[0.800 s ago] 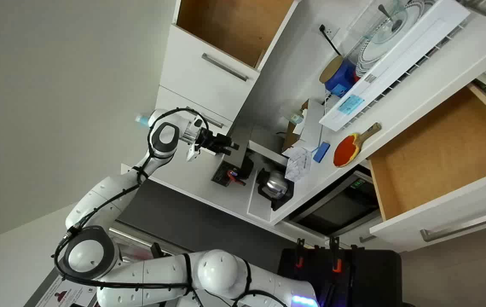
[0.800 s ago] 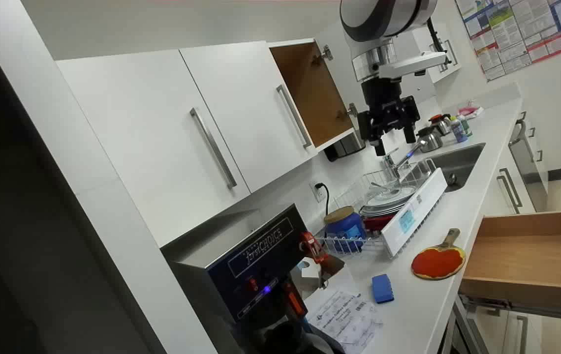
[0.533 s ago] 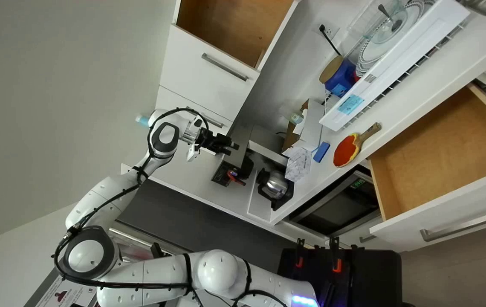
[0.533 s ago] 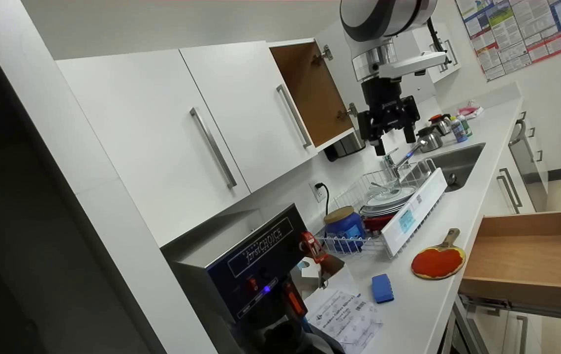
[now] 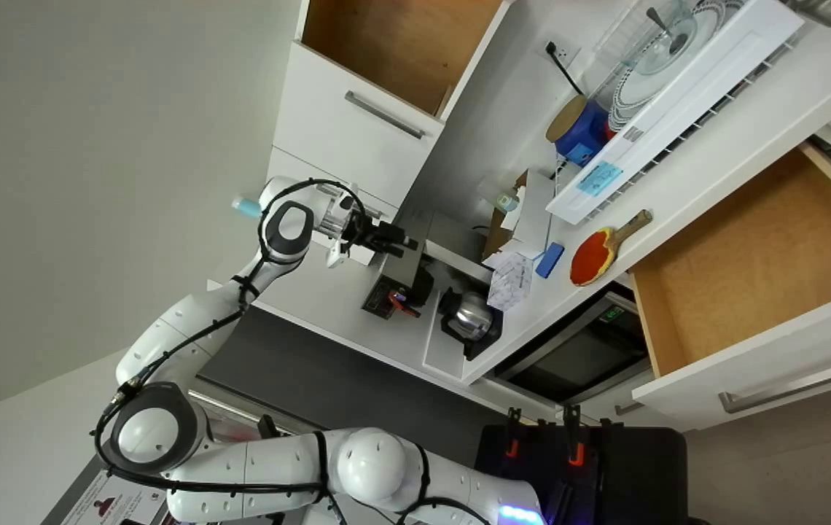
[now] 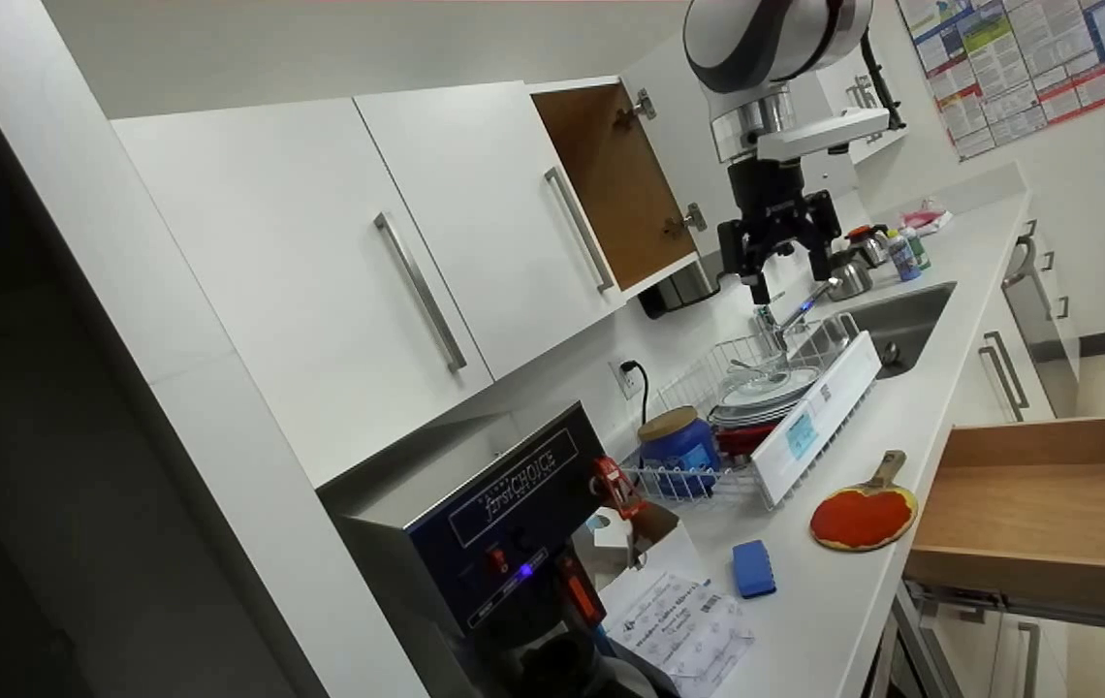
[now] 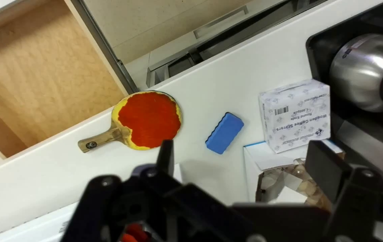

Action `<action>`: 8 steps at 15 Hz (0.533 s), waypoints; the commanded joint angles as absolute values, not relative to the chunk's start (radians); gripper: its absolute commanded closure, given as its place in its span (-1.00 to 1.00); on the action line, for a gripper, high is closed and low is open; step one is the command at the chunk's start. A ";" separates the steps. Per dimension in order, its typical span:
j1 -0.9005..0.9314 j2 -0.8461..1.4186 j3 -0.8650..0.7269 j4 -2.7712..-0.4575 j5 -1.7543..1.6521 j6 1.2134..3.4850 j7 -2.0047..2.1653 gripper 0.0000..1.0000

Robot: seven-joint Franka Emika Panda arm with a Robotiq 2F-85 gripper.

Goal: Move the paddle to the right

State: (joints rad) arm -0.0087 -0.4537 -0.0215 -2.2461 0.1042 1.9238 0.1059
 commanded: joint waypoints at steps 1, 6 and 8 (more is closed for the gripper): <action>-0.066 -0.352 -0.074 -2.212 0.131 1.992 0.136 -1.00; -0.140 -0.162 -0.151 -2.188 0.172 2.188 0.203 -1.00; -0.160 -0.067 -0.168 -2.160 0.183 2.251 0.257 -1.00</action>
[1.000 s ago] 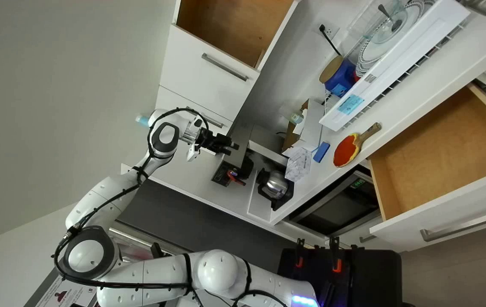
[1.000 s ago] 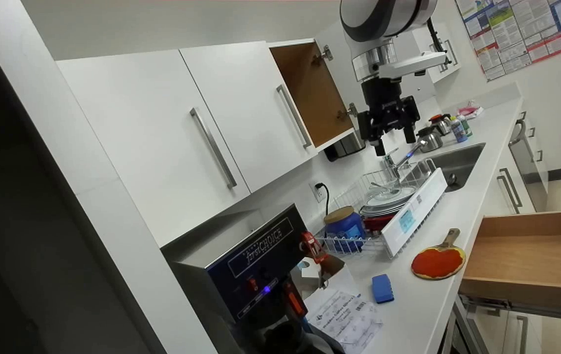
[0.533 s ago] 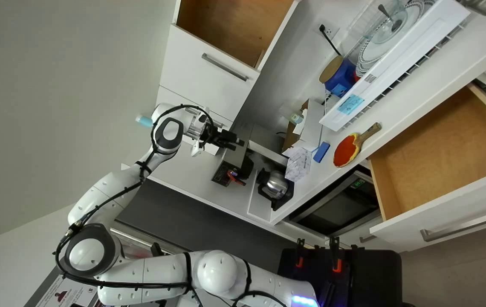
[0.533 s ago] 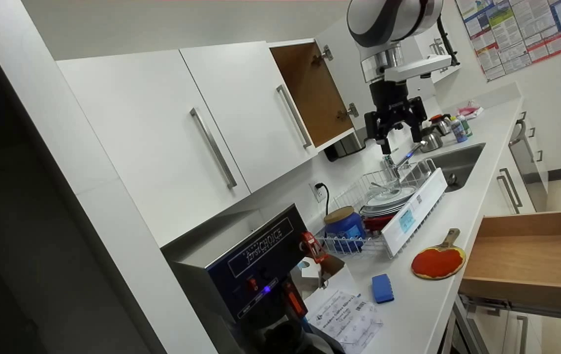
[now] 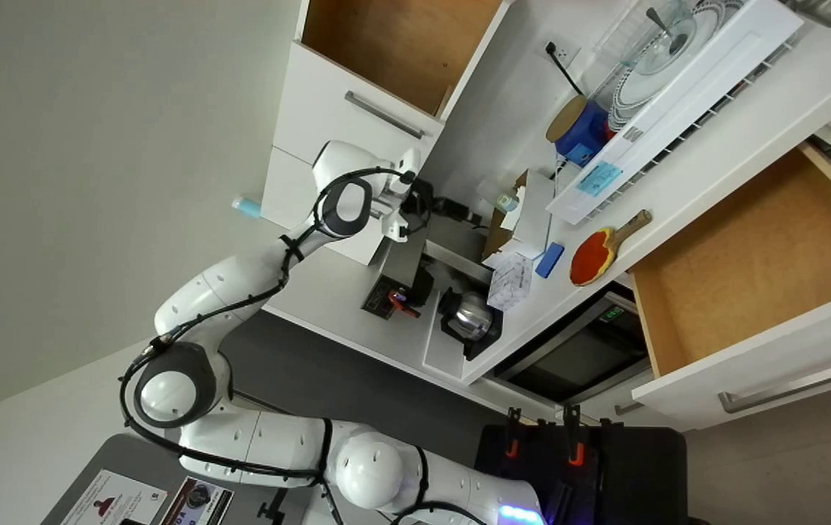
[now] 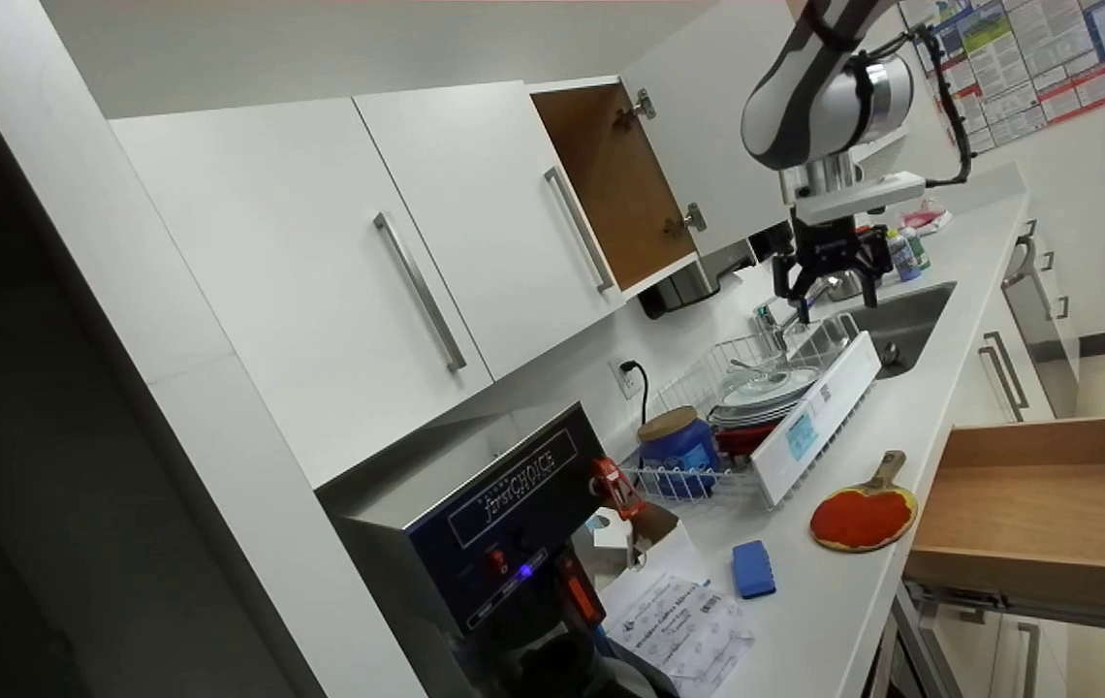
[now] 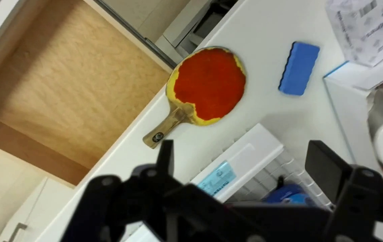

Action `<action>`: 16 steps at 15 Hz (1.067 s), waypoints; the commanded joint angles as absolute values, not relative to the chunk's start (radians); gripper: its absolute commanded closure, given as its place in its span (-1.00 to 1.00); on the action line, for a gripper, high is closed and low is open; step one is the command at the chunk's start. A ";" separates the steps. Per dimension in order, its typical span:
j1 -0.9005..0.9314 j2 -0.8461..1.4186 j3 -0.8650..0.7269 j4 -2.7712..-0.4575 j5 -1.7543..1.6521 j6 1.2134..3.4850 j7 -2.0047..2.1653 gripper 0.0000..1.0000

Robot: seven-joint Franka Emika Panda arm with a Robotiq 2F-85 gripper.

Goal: Move the paddle to the right

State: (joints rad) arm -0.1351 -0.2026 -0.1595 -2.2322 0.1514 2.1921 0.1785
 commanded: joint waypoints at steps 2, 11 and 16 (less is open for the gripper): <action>-0.169 0.032 -0.175 -2.119 0.187 2.293 0.311 -1.00; -0.162 0.109 -0.176 -2.101 0.163 2.288 0.339 -1.00; -0.167 0.241 -0.180 -1.979 0.223 2.270 0.416 -1.00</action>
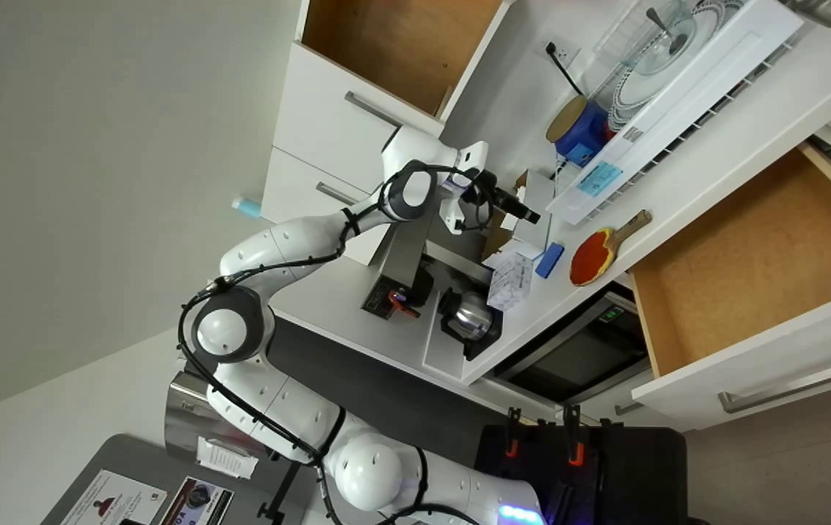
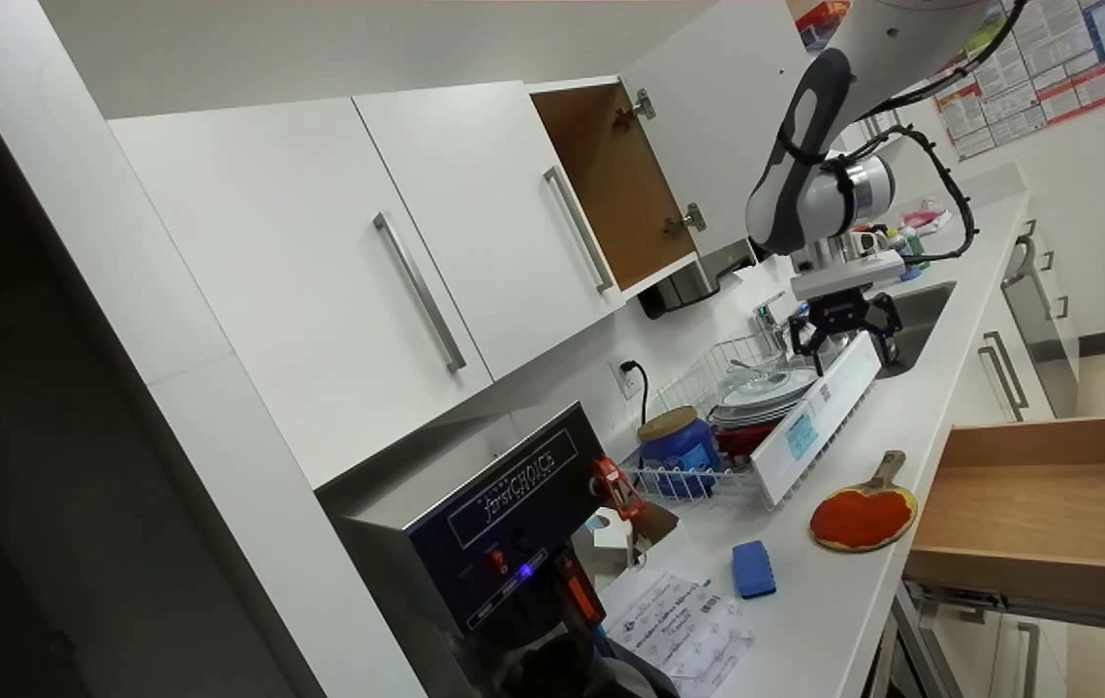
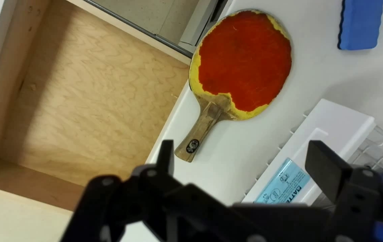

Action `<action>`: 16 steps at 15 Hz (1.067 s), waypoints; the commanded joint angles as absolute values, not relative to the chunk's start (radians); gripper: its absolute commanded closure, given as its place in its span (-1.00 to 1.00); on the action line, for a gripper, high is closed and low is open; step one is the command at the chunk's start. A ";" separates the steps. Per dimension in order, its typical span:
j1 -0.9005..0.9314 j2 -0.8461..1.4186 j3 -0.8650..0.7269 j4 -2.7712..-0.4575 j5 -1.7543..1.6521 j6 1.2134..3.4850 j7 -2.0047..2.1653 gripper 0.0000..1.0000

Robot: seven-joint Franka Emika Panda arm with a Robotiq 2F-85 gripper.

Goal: Move the paddle to the right

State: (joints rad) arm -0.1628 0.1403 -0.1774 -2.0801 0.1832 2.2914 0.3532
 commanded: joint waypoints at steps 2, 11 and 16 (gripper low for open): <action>-0.170 0.308 -0.183 -1.928 0.254 2.280 0.464 -1.00; -0.153 0.556 -0.216 -1.799 0.272 2.318 0.767 -1.00; -0.162 0.574 -0.214 -1.813 0.261 2.334 0.759 -1.00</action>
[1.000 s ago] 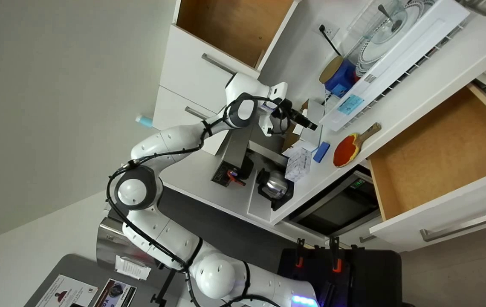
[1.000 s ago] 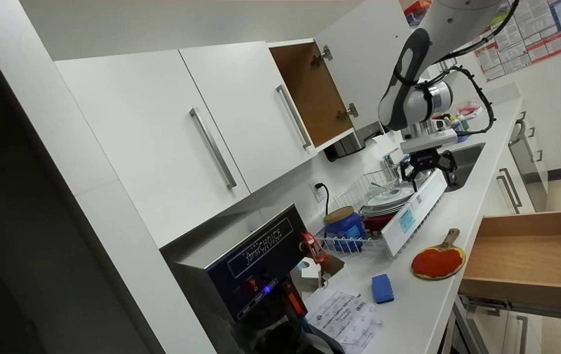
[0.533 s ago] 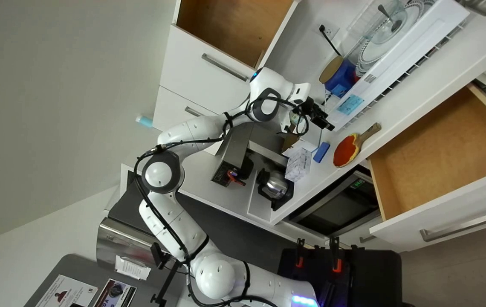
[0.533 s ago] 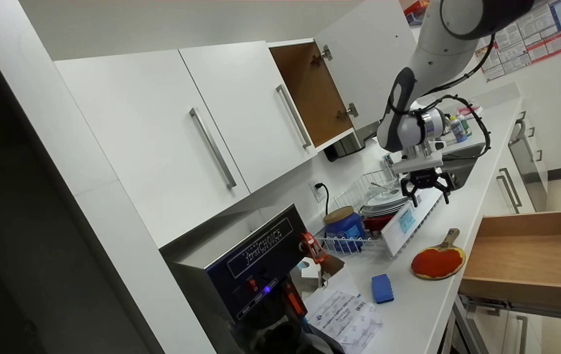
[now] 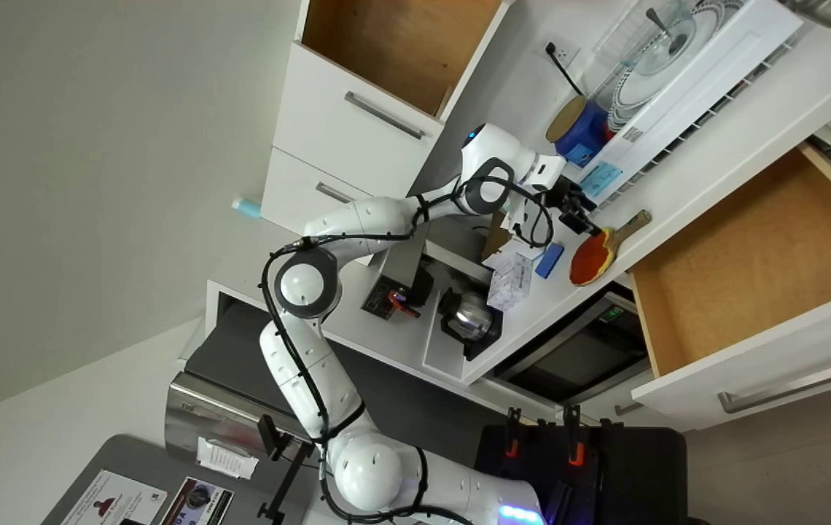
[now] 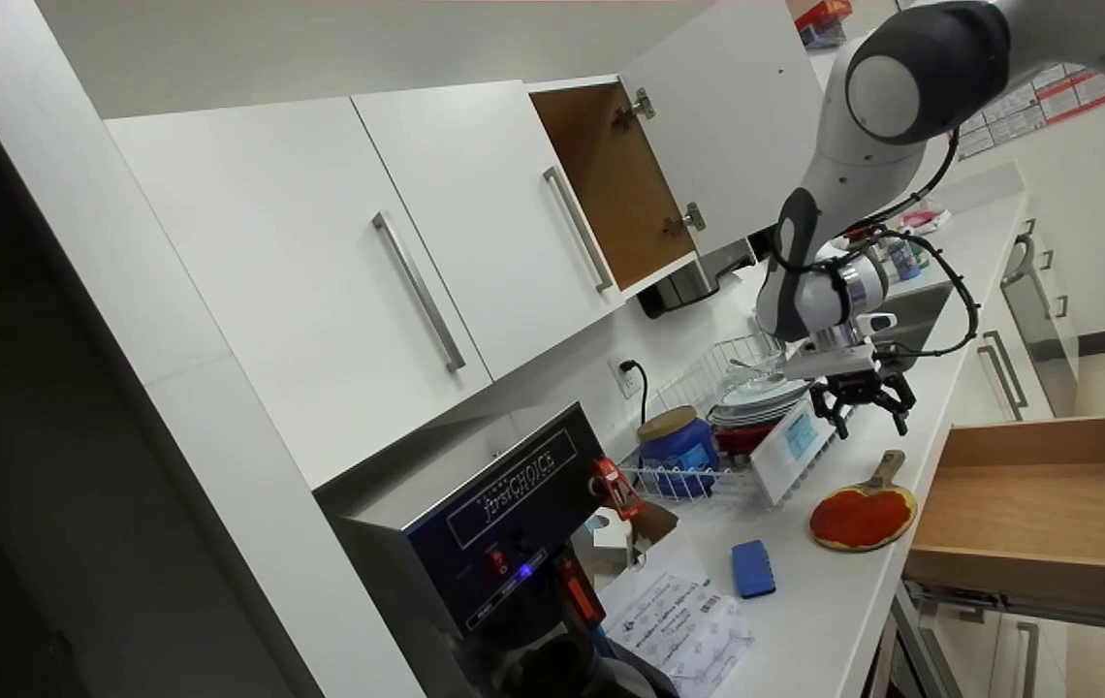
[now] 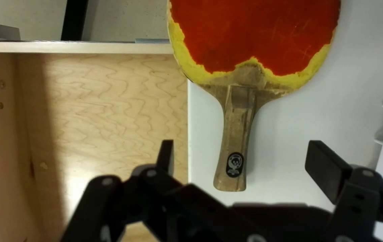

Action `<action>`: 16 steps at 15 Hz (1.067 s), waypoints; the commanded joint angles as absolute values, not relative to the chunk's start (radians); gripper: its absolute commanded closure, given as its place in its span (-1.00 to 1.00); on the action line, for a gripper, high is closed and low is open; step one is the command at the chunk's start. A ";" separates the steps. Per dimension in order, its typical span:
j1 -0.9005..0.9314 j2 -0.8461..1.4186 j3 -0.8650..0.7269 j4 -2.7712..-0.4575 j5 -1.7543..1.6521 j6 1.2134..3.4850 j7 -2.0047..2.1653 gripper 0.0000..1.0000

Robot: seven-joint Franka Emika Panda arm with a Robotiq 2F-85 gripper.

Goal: Move the paddle to the right

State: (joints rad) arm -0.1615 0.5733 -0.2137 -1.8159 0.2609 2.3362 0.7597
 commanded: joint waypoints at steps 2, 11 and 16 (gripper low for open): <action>-0.161 0.575 -0.215 -1.810 0.261 2.334 0.765 -1.00; -0.150 0.670 -0.206 -1.739 0.252 2.317 0.778 -1.00; -0.117 0.729 -0.224 -1.689 0.228 2.322 0.819 -1.00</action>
State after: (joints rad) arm -0.1421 0.6930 -0.2056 -1.7393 0.2540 2.3359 0.7721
